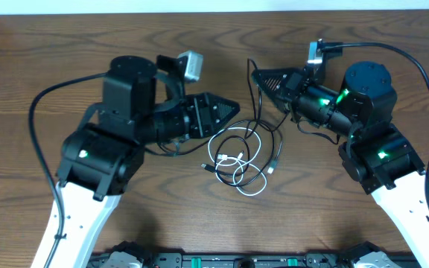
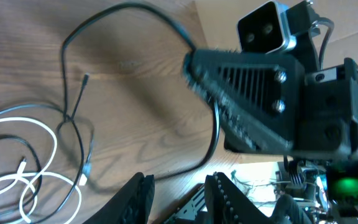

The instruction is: Untangle cables

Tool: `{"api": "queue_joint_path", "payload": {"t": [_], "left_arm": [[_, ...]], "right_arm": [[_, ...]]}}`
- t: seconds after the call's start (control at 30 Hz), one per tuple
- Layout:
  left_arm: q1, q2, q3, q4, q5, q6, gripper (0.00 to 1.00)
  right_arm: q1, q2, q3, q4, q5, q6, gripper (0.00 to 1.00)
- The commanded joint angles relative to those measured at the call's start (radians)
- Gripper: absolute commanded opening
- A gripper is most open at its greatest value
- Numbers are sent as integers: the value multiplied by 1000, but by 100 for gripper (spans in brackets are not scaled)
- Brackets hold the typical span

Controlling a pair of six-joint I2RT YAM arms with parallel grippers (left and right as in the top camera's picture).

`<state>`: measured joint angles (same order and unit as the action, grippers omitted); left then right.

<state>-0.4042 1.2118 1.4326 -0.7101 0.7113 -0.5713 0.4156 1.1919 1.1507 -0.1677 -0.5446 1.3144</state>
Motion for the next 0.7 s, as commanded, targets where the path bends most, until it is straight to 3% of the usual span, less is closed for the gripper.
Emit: {"api": "queue_joint_path", "payload": {"t": [0.0, 0.67], "left_arm": [[-32, 24, -3, 27, -32, 17, 33], [-85, 79, -2, 92, 48, 13, 33]], "right_arm": [[9, 2, 6, -9, -53, 24, 2], [35, 6, 6, -19, -25, 23, 1]]}}
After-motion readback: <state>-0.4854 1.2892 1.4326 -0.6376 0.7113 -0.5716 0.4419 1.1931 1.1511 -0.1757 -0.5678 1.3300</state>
